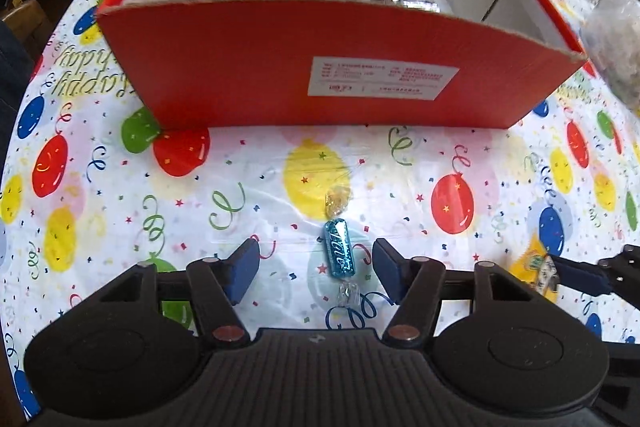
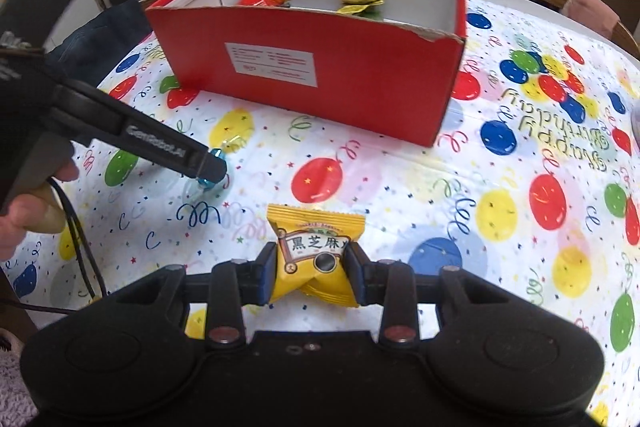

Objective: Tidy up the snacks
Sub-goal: 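Grasp the yellow sesame snack packet with the right tool while the left tool grasps the blue candy, then carry the yellow packet and blue candy over the red box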

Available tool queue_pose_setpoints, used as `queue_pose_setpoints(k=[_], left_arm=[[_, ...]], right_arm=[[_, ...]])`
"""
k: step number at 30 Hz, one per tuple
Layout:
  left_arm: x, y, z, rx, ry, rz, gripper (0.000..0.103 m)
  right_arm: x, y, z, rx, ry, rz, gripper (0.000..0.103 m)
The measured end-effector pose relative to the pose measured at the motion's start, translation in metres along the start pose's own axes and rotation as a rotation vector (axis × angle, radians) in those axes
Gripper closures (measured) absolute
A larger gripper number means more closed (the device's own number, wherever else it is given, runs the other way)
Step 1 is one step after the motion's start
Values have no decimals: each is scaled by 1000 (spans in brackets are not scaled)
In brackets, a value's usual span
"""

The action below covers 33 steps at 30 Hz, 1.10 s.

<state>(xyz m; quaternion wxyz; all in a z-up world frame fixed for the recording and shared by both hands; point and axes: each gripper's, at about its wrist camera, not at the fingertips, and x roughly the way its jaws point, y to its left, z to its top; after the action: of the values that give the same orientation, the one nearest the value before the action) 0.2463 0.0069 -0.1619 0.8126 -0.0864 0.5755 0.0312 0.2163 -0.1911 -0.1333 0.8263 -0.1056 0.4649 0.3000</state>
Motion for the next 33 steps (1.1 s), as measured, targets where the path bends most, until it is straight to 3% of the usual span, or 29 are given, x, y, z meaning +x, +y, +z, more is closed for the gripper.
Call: queue_pose_setpoints(k=[6,11,19,33], left_arm=[[5,-4,3,-12,29,-3,42],[6,-7,5,-8,19,18,50],[7,-12,5,24,11,8,89],[-23,20,-12,-48,-27,-34,90]], right_arm=[[-5,-3,2,10,-17,-7,69],[-5,-4,2,14,-19,-15,69],[-6,-6,2,27,-27,-32,69],[-17,-1,4,65,-57,-50,69]])
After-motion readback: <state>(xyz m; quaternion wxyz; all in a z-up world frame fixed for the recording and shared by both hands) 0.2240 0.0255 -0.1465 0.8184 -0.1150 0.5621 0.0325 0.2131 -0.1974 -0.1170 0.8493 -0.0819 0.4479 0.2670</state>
